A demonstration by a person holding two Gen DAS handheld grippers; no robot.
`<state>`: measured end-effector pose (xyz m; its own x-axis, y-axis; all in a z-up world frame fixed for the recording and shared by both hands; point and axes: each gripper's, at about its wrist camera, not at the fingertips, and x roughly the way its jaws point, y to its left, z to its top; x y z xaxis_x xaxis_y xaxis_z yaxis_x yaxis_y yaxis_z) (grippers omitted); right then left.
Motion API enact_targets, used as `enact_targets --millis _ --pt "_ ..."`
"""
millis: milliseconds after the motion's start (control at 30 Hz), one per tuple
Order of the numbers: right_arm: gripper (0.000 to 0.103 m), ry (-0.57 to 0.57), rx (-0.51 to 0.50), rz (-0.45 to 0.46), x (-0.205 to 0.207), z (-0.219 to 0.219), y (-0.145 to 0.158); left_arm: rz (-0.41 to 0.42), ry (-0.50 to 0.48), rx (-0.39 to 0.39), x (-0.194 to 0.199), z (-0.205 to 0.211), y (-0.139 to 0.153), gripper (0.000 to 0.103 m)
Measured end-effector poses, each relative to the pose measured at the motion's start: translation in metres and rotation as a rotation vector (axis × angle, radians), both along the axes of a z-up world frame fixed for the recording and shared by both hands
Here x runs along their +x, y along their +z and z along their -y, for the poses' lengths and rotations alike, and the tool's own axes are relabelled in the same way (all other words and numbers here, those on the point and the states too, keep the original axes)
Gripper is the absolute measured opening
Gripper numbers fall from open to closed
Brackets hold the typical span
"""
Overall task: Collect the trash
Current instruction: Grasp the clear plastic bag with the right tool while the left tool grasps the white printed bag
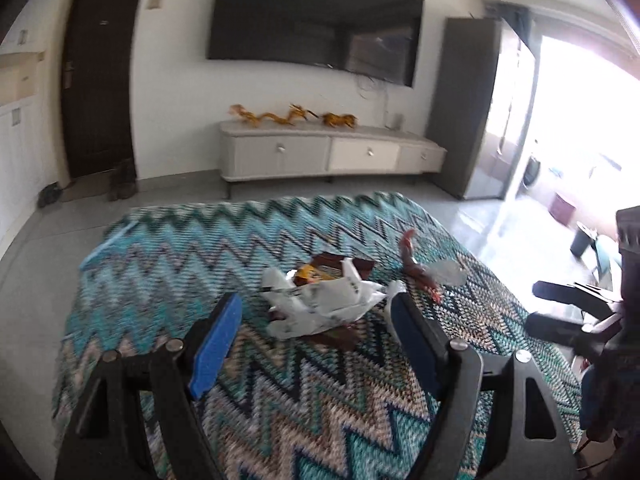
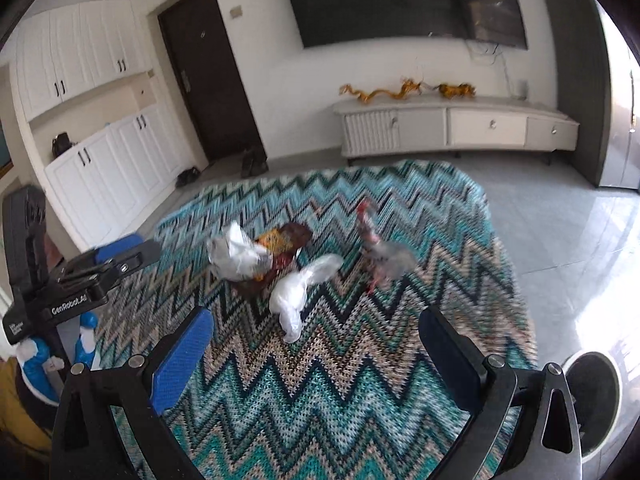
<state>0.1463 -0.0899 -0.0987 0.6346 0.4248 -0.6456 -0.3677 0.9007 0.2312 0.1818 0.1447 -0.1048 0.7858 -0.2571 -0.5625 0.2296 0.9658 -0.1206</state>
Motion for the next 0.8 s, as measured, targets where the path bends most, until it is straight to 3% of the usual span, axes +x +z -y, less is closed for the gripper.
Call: enact_targets --millis 233,433,533,667,800 --pt "0.103 0.079 -0.015 -0.056 0.032 -0.023 -0.028 -0.088 -0.053 0.005 0.055 0.024 -0.028 0.076" --pt "0.097 0.139 -0.038 -0.071 0.057 -0.045 -0.041 -0.176 -0.035 -0.071 0.079 0.016 -0.053 0.074" --pt "0.082 0.163 -0.047 -0.105 0.067 -0.053 -0.055 -0.194 -0.028 -0.105 0.082 0.008 -0.057 0.062" --pt "0.055 0.177 -0.030 -0.160 0.074 -0.055 -0.072 -0.211 -0.023 -0.153 0.083 0.001 -0.060 0.047" --pt "0.036 0.180 -0.031 -0.174 0.076 -0.052 -0.078 -0.215 -0.019 -0.157 0.077 -0.001 -0.063 0.036"
